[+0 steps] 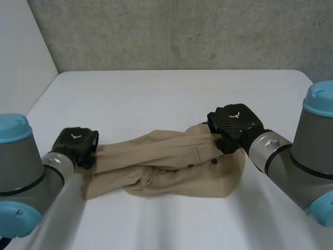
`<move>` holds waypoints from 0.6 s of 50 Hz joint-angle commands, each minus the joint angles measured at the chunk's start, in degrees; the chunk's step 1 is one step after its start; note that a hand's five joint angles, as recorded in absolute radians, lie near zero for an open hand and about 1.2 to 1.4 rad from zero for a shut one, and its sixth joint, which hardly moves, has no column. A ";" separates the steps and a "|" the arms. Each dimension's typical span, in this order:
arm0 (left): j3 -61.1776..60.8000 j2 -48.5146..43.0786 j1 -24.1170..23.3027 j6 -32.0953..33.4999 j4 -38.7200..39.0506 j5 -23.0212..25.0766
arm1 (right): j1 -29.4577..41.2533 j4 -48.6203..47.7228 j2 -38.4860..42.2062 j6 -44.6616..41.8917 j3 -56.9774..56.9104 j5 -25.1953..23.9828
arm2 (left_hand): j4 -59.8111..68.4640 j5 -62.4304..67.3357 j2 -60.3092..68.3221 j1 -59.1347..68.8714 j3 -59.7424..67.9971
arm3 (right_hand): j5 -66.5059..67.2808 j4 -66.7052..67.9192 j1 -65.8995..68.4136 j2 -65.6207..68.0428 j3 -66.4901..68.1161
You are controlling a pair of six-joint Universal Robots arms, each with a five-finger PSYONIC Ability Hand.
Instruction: Fold the shorts.
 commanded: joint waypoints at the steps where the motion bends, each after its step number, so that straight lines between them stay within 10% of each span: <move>1: 0.60 4.55 0.62 0.27 -0.93 0.12 | 0.27 2.87 0.32 -3.57 -1.29 0.07 | 11.82 14.93 11.85 15.27 12.03 | 14.82 11.80 25.54 13.01 13.21; 13: 17.25 -5.72 -1.83 6.41 0.91 -0.14 | 0.89 7.10 10.08 -10.17 -18.85 5.52 | 11.82 14.93 11.85 15.27 12.03 | 14.82 11.80 25.54 13.01 13.21; 25: 44.55 -3.91 -6.85 2.83 31.98 -1.28 | 0.27 -35.24 6.34 -8.24 -36.63 8.16 | 11.82 14.93 11.85 15.27 12.03 | 14.82 11.80 25.54 13.01 13.21; 30: 40.87 0.15 -7.29 2.12 36.26 -2.69 | 0.01 -34.14 4.19 -7.97 -35.84 8.16 | 11.82 14.93 11.85 15.27 12.03 | 14.82 11.80 25.54 13.01 13.21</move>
